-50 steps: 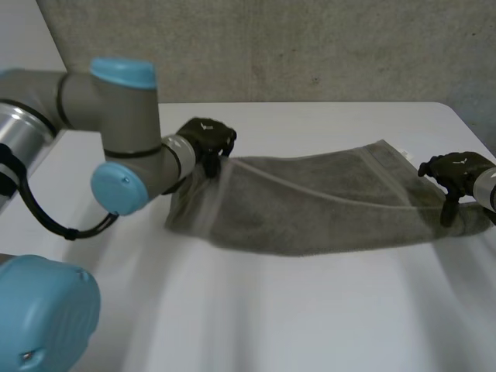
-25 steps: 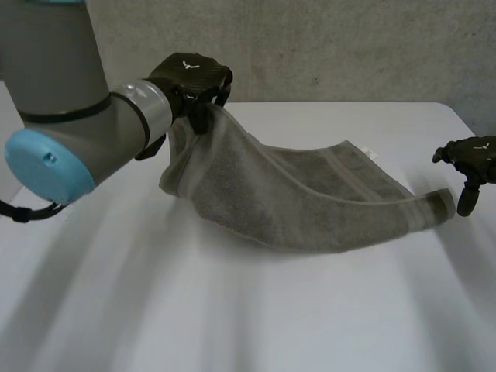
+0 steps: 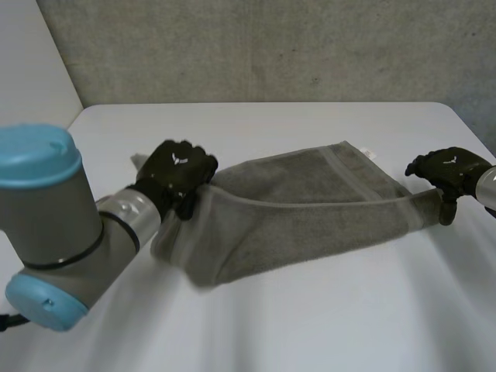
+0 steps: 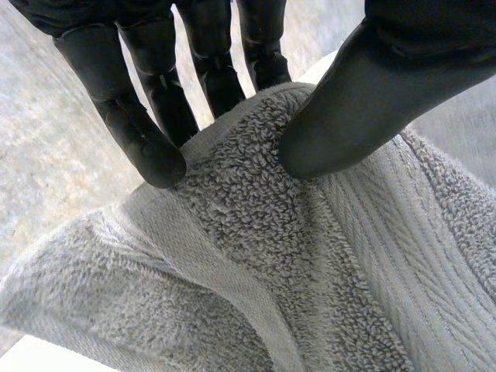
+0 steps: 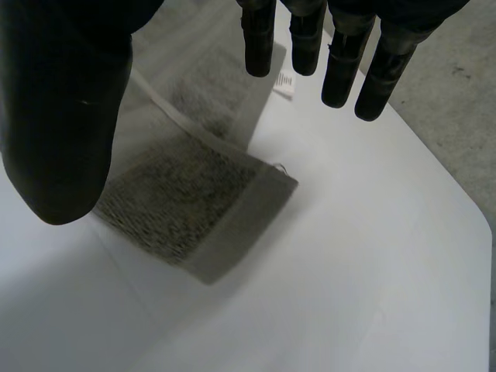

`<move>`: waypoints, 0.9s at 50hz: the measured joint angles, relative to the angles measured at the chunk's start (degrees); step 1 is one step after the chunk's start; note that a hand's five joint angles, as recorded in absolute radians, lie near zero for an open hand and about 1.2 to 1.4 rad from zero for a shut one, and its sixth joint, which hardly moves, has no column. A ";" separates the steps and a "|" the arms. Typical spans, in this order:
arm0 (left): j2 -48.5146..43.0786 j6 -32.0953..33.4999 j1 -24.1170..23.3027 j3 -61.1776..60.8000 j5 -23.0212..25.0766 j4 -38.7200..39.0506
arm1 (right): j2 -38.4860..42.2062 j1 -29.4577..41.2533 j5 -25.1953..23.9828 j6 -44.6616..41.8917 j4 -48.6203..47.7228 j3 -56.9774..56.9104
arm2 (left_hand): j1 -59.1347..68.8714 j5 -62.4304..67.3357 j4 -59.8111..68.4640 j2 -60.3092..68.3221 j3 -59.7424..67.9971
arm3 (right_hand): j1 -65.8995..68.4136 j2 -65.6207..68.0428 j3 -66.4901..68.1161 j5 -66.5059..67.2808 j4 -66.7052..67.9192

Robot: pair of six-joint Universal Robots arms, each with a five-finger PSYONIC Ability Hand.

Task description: Fold the towel.

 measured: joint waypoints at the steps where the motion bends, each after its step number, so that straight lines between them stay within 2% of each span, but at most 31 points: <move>1: -0.08 0.90 0.21 -1.15 0.00 0.80 | 1.17 0.04 0.18 -0.79 -0.02 -1.07 | 0.00 0.00 0.00 0.00 0.00 | 0.00 0.00 0.00 0.00 0.00; 6: -0.61 3.87 0.82 -4.96 -0.05 3.61 | 6.06 0.16 1.44 -2.51 -0.01 -5.74 | 0.00 0.11 0.00 0.00 0.00 | 0.00 0.00 0.00 0.00 0.00; 14: -1.06 4.66 0.94 -7.46 -0.10 5.40 | 10.85 0.86 3.58 -2.16 0.06 -10.78 | 0.00 0.29 0.00 0.00 0.00 | 2.15 1.73 1.79 1.50 1.52; 18: -1.03 4.60 1.07 -8.05 -0.14 5.53 | 11.94 1.38 3.84 -1.79 0.04 -11.43 | 0.00 0.26 0.00 0.00 0.00 | 15.43 15.33 15.53 15.36 14.68; 21: -0.94 4.56 1.32 -8.37 -0.19 5.51 | 12.38 2.01 3.81 -1.58 -0.01 -11.40 | 0.00 0.29 0.00 0.00 0.00 | 30.50 30.36 30.16 30.01 29.31; 22: -0.93 4.55 1.36 -8.40 -0.21 5.51 | 12.40 2.12 3.80 -1.54 -0.01 -11.36 | 0.00 0.26 0.00 0.00 0.00 | 31.31 31.18 30.95 30.78 30.11; 23: -0.91 4.55 1.45 -8.43 -0.24 5.49 | 12.42 2.40 3.75 -1.44 -0.02 -11.23 | 0.00 0.29 0.00 0.00 0.00 | 40.75 40.44 39.51 39.47 38.69; 24: -0.89 4.56 1.54 -8.46 -0.29 5.47 | 12.41 2.67 3.71 -1.35 -0.03 -11.08 | 0.00 0.29 0.00 0.00 0.00 | 44.90 44.29 43.97 43.72 43.32; 26: -0.88 4.57 1.68 -8.45 -0.35 5.46 | 12.28 3.04 3.60 -1.05 -0.04 -10.84 | 0.00 0.29 0.00 0.00 0.00 | 48.28 47.30 47.01 47.32 46.51; 28: -0.90 4.59 1.88 -8.35 -0.41 5.44 | 11.53 3.43 3.21 0.16 -0.05 -10.33 | 0.00 0.29 0.00 0.00 0.00 | 60.08 58.94 58.56 59.08 58.17; 30: -0.93 4.60 2.07 -8.22 -0.43 5.44 | 10.30 3.66 2.63 1.71 -0.07 -9.70 | 0.00 0.29 0.00 0.00 -0.06 | 62.43 61.20 61.64 62.61 61.30; 35: -1.07 4.61 2.75 -7.72 -0.45 5.46 | 5.47 3.74 -0.05 6.11 -0.08 -7.18 | 0.00 0.12 -1.52 -0.16 -2.82 | 62.44 61.23 62.37 62.84 62.03; 38: -1.32 4.57 3.27 -7.29 -0.46 5.49 | 1.61 3.42 -2.29 7.93 0.16 -4.80 | -1.35 -3.79 -7.62 -4.50 -8.90 | 62.44 61.23 62.37 62.84 62.03; 45: -2.94 4.53 4.34 -6.32 -0.52 5.37 | -6.07 2.79 -5.25 8.83 1.13 1.36 | -7.07 -9.84 -12.85 -9.99 -13.38 | 62.44 61.23 62.49 62.84 62.03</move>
